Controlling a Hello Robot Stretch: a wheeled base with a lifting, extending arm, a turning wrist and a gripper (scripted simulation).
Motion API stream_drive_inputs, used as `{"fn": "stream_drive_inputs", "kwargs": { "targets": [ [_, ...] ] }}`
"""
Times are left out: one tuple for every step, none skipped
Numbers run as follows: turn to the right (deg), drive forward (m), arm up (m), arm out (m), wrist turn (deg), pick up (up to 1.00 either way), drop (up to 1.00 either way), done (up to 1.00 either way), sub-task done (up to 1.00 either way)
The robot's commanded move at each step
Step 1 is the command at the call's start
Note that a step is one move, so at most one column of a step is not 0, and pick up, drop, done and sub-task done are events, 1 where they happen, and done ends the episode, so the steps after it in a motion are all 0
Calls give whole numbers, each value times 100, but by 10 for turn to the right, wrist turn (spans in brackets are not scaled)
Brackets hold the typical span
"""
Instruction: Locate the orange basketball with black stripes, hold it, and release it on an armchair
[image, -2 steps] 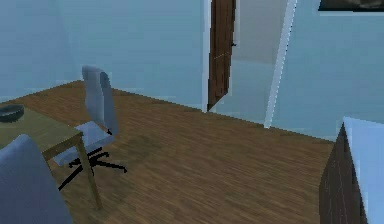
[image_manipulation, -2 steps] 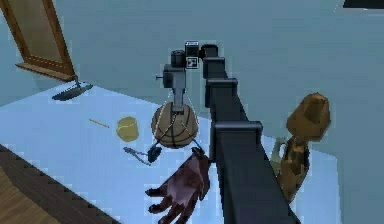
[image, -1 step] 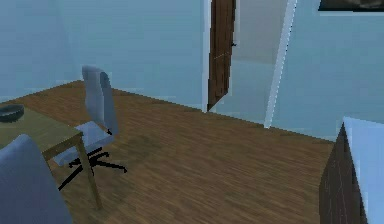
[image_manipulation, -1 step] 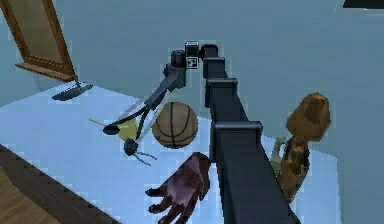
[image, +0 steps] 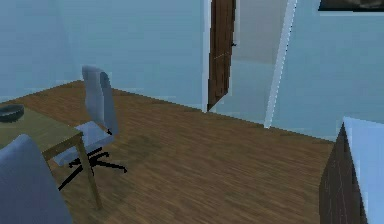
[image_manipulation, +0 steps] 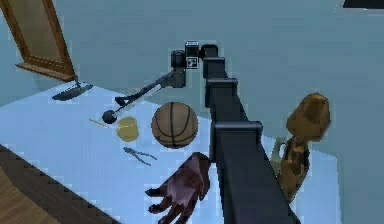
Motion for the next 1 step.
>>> {"fn": "stream_drive_inputs", "kwargs": {
  "targets": [
    [0, 0, 0, 0, 450, 0, 0, 0, 0]
  ]
}}
